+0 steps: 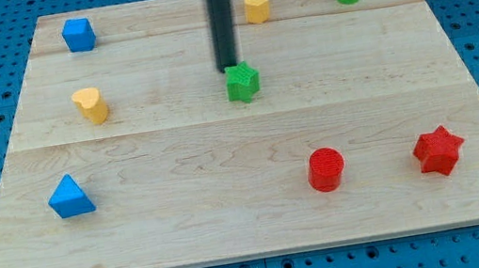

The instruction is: Point your arm on top of green star

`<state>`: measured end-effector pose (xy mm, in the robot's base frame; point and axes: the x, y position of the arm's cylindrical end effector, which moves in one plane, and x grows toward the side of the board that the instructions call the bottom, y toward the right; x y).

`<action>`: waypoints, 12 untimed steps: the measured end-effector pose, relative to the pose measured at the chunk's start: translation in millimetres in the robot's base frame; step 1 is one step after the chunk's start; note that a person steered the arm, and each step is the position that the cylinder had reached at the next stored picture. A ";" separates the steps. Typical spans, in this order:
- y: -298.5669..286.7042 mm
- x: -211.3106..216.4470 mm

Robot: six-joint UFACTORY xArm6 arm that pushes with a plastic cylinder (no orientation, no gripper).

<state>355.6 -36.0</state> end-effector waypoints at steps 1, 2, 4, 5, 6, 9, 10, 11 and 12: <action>-15.4 -2.5; -15.4 -2.4; -17.1 -2.4; 27.4 -16.6; 65.3 -31.8; 59.0 -33.9; 59.0 -34.1; 59.0 -35.1; 59.0 -36.9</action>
